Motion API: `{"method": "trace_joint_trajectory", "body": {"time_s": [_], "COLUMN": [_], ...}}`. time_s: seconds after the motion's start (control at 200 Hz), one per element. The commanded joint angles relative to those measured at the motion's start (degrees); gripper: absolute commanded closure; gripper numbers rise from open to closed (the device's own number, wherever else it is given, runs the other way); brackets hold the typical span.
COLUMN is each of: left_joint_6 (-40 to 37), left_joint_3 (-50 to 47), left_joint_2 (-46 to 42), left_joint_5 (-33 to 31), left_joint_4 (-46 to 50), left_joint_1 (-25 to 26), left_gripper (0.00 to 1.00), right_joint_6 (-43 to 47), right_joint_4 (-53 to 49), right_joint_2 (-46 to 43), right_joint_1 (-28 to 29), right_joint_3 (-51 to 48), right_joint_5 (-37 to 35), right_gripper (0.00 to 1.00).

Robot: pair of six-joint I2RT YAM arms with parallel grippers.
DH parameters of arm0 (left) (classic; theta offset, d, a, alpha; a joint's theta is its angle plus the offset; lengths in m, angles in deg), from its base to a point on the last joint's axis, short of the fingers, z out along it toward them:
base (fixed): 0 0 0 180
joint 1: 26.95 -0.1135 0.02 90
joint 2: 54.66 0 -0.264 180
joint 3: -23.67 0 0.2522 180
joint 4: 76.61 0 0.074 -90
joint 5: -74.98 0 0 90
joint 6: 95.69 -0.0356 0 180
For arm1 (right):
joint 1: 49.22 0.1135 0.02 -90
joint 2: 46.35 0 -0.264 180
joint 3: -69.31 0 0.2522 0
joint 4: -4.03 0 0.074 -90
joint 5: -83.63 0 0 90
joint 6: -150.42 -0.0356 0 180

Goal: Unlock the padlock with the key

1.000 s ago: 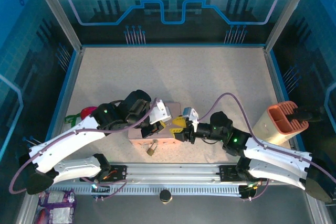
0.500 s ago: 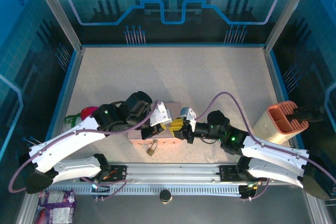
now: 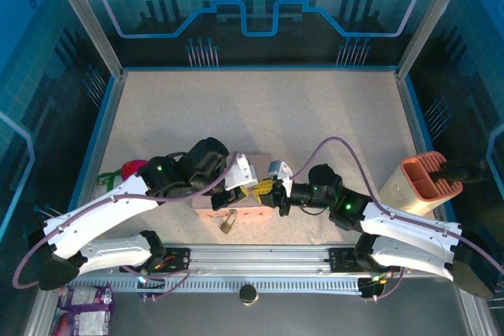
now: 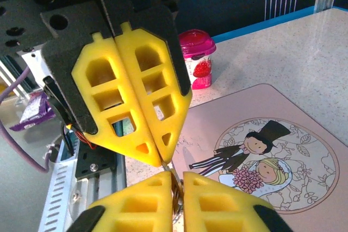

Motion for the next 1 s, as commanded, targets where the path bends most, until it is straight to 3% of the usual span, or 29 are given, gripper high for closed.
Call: {"method": "trace_joint_trajectory", "body": {"time_s": [0.0, 0.1, 0.205, 0.37, 0.47, 0.585, 0.655, 0.846, 0.936, 0.991], "left_joint_6": [-1.48, -1.25, -0.27, 7.45, 12.28, 19.45, 22.79, 34.46, 38.71, 42.26], "left_joint_3": [1.32, 0.99, 0.08, -4.59, -7.78, -11.80, -13.20, -11.39, -10.19, -9.31], "left_joint_2": [-0.29, -0.56, -1.40, -7.15, -12.80, -18.49, -20.12, -17.99, -15.68, -13.40], "left_joint_5": [1.34, 0.51, -2.12, -9.17, -11.19, -9.30, -9.55, -16.77, -21.18, -26.99], "left_joint_4": [0.63, -0.23, -2.52, -12.93, -17.96, -23.58, -25.03, -17.66, -8.69, -1.09], "left_joint_1": [0.71, 0.78, 0.72, -0.24, -3.38, -7.33, -8.67, -9.09, -9.25, -10.15], "left_gripper": [1.00, 1.00, 1.00, 0.68, 0.55, 0.44, 0.42, 0.39, 0.38, 0.39], "right_joint_6": [0.41, 0.37, -0.03, -2.60, -6.82, -9.84, -10.35, -14.98, -17.86, -19.03], "right_joint_4": [-0.03, 0.15, 0.41, 3.98, 9.59, 13.14, 13.34, 15.17, 12.49, 10.03], "right_joint_2": [-0.01, -0.29, -0.43, -2.50, -5.25, -6.94, -7.45, -8.72, -10.00, -11.37], "right_joint_1": [-0.45, -0.47, -0.48, -0.79, -2.61, -4.42, -4.58, -4.66, -4.21, -3.80], "right_joint_3": [1.38, 1.03, 0.68, -1.78, -5.60, -8.30, -8.69, -9.84, -9.92, -10.01], "right_joint_5": [0.51, 0.67, 0.48, -3.09, -4.93, -5.16, -5.97, -10.46, -14.99, -17.92], "right_gripper": [0.94, 1.00, 1.00, 1.00, 1.00, 1.00, 1.00, 1.00, 1.00, 1.00]}}
